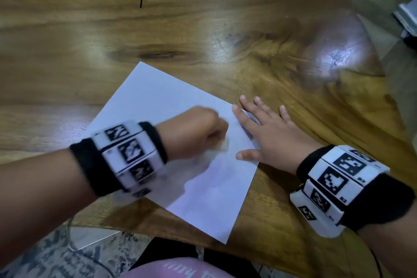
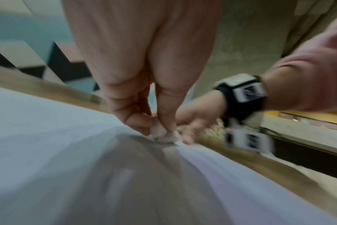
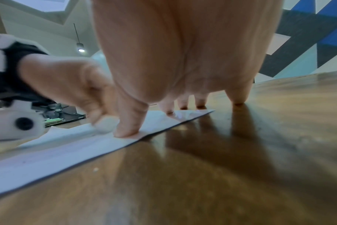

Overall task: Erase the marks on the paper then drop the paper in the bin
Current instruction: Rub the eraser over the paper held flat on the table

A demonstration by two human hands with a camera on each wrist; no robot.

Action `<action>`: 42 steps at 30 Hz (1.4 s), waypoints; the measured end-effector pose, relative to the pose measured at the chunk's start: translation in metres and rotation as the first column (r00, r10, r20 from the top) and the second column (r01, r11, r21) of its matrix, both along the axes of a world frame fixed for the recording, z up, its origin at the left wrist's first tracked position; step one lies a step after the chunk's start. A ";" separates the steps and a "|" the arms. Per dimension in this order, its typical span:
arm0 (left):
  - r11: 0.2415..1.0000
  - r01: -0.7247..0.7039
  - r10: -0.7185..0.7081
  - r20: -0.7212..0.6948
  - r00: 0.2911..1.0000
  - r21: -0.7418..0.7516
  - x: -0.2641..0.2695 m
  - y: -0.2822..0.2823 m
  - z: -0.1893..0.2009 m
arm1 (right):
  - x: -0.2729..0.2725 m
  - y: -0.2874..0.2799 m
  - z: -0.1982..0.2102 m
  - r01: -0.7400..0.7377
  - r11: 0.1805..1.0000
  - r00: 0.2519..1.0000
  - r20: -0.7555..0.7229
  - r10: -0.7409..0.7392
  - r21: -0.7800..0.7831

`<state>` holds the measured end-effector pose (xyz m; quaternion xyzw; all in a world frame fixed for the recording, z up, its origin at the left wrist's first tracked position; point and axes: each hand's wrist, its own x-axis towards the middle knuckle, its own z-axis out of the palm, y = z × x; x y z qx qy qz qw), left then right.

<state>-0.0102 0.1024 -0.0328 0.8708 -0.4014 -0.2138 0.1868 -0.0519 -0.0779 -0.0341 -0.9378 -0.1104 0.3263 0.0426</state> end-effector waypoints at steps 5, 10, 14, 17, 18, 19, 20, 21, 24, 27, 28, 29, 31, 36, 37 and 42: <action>0.999 -0.038 0.037 0.011 0.999 0.007 0.007 -0.013 -0.002 | 0.000 0.000 0.000 0.004 1.000 1.000 0.004 -0.004 0.001; 0.995 0.105 -0.103 -0.140 0.985 0.001 -0.035 0.030 -0.008 | 0.000 -0.001 -0.001 0.002 1.000 1.000 0.000 -0.002 0.015; 0.999 0.004 -0.006 -0.041 0.999 -0.043 -0.016 0.008 -0.004 | 0.001 0.000 -0.001 0.000 1.000 1.000 0.000 0.000 0.012; 0.995 -0.100 0.100 -0.005 0.995 -0.016 0.006 -0.018 0.000 | 0.001 0.000 0.000 0.006 1.000 1.000 -0.001 -0.006 0.012; 0.996 -0.088 0.088 -0.002 0.996 -0.010 0.007 -0.018 -0.001 | 0.001 0.000 0.000 0.004 1.000 1.000 -0.001 -0.004 0.010; 0.998 -0.054 0.054 0.001 0.999 -0.015 0.003 -0.013 -0.002 | 0.000 0.000 0.000 0.003 1.000 1.000 -0.003 -0.003 0.010; 0.999 -0.006 0.006 -0.003 1.000 -0.035 -0.004 -0.005 -0.004 | 0.000 0.000 0.000 0.003 1.000 1.000 -0.004 -0.003 0.012; 0.998 0.046 -0.047 -0.017 0.999 -0.044 -0.013 0.006 -0.007 | 0.000 -0.001 -0.001 0.004 1.000 1.000 -0.004 -0.004 0.014; 0.994 0.112 -0.108 -0.152 0.982 0.014 -0.036 0.033 -0.005 | 0.000 -0.001 -0.001 0.003 1.000 1.000 -0.004 -0.003 0.018; 0.999 0.051 -0.051 -0.084 0.995 0.002 -0.023 0.030 -0.004 | 0.000 -0.001 -0.001 0.005 1.000 1.000 -0.001 -0.005 0.023; 1.000 -0.007 0.006 -0.036 0.999 -0.023 -0.014 0.023 -0.003 | 0.000 0.000 -0.001 0.005 1.000 1.000 -0.002 -0.005 0.023; 0.997 -0.069 0.069 -0.012 0.998 -0.033 -0.005 0.015 -0.001 | 0.000 0.000 0.000 0.008 1.000 1.000 -0.003 -0.008 0.024; 0.993 -0.118 0.117 -0.007 0.993 -0.023 0.003 0.002 -0.003 | 0.000 0.000 0.001 0.012 1.000 1.000 -0.001 -0.012 0.024; 0.997 0.082 -0.083 -0.111 0.990 -0.014 -0.035 0.027 -0.003 | 0.001 0.000 0.000 0.011 1.000 1.000 -0.006 -0.010 0.020; 0.996 0.084 -0.081 -0.149 0.986 0.011 -0.038 0.030 -0.003 | 0.001 0.000 0.000 0.012 1.000 1.000 -0.006 -0.011 0.021; 0.997 -0.072 0.072 -0.008 0.997 0.002 -0.009 -0.007 -0.003 | 0.000 0.000 0.001 0.008 1.000 1.000 -0.004 -0.007 0.017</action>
